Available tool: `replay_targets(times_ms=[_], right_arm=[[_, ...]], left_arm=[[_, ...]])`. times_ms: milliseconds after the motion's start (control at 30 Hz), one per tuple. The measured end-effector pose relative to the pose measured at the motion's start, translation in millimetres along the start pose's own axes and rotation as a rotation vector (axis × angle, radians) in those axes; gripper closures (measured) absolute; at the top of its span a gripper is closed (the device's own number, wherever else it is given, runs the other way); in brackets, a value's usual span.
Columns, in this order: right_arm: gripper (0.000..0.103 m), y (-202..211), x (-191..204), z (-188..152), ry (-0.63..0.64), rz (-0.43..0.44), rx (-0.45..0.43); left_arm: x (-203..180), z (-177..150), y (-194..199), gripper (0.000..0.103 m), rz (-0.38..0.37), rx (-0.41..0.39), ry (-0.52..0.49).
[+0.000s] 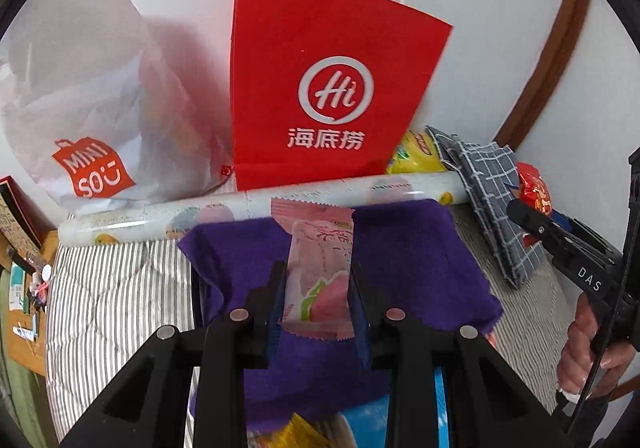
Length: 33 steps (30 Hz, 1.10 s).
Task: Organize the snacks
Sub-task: 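Carry the red packet and pink candy up onto the purple towel with both tools, then open the right tool to drop the red packet while the left tool releases the pink candy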
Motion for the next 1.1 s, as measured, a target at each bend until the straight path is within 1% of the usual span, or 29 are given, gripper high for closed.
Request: replay_targets(times_ms=[133, 233, 367, 533, 600, 667, 767, 867, 1100], right_arm=[[0.060, -17, -6, 9, 0.033, -0.010, 0.004], [0.060, -35, -10, 5, 0.026, 0.013, 0.027], [0.060, -70, -9, -7, 0.048, 0.034, 0.114], [0.060, -100, 1, -17, 0.086, 0.056, 0.158], [0.060, -114, 6, -26, 0.099, 0.077, 0.202], [0.060, -121, 9, -33, 0.104, 0.090, 0.227], [0.060, -128, 11, -42, 0.130, 0.081, 0.264], [0.059, -132, 10, -47, 0.123, 0.092, 0.287], [0.059, -140, 14, -56, 0.126, 0.113, 0.331]], left_arm=[[7, 14, -15, 0.075, 0.002, -0.006, 0.016], [17, 18, -32, 0.075, 0.008, 0.009, 0.035], [33, 13, -62, 0.075, 0.021, 0.076, 0.060], [49, 6, -80, 0.075, 0.047, 0.110, 0.083], [53, 3, -87, 0.075, 0.056, 0.133, 0.089], [58, 0, -95, 0.075, 0.061, 0.150, 0.098], [61, -4, -103, 0.075, 0.071, 0.170, 0.101], [61, -7, -108, 0.075, 0.068, 0.188, 0.103], [57, -10, -111, 0.075, 0.073, 0.203, 0.092]])
Point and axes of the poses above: each gripper's, at about its wrist camera, not at the fingertips, and y roughly against the way its jaws point, x to its left, z to its top, the point moved 6 cm from there along -y, roughly the way its jaws point, and after that the axes turned 14 degrees about y, right-handed, at the moved point
